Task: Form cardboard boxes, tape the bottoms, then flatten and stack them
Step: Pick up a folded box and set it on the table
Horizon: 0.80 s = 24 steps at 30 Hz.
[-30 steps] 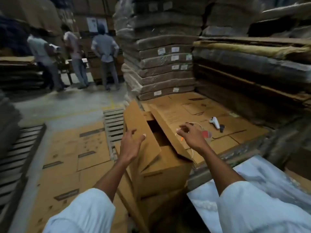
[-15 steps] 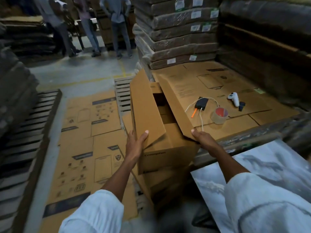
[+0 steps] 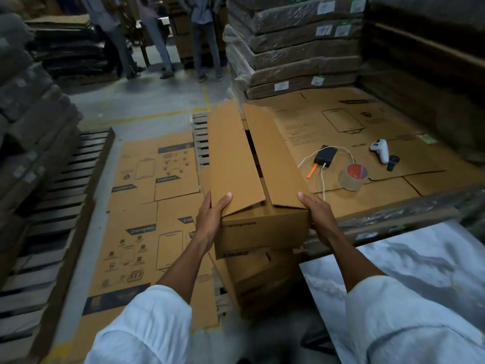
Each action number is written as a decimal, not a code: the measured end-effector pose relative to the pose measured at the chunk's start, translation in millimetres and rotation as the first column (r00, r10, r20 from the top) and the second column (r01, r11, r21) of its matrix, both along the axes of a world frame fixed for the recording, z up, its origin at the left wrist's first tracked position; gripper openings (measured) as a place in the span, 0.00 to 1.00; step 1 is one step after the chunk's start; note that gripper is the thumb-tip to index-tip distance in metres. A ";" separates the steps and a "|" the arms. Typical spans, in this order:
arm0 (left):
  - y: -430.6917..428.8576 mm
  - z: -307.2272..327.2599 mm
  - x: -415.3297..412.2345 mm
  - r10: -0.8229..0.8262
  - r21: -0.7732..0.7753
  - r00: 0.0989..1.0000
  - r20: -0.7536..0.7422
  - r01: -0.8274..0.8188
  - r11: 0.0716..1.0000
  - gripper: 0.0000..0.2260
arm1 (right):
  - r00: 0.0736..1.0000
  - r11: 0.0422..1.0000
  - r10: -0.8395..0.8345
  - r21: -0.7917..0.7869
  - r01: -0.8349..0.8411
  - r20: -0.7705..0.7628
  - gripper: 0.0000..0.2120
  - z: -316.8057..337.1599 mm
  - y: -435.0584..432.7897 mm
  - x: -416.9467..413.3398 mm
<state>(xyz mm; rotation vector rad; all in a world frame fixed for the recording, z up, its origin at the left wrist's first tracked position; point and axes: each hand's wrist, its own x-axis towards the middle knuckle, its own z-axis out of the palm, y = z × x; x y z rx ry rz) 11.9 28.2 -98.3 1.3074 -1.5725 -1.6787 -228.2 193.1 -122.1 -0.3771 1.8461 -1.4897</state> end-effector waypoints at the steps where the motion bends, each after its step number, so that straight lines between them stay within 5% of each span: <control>1: -1.5 3.0 0.5 -0.011 -0.017 1.000 -0.013 0.010 1.000 0.45 | 1.000 1.000 -0.007 -0.006 0.007 -0.013 0.46 -1.0 -0.9 -0.9; 7: -13.0 36.0 3.2 -0.092 -0.134 0.991 -0.097 0.079 0.988 0.34 | 0.996 0.996 -0.065 -0.057 0.062 -0.053 0.45 -4.6 -7.3 -17.7; 16: -24.3 71.2 -22.8 -0.207 -0.170 0.963 -0.170 0.178 0.969 0.41 | 0.956 0.970 -0.199 -0.185 0.160 -0.216 0.34 86.0 20.5 5.1; 24: 89.2 79.9 -116.0 -0.575 -0.140 0.782 -0.242 0.558 0.818 0.39 | 0.786 0.808 -0.589 -0.148 0.571 -0.188 0.40 98.8 199.4 13.2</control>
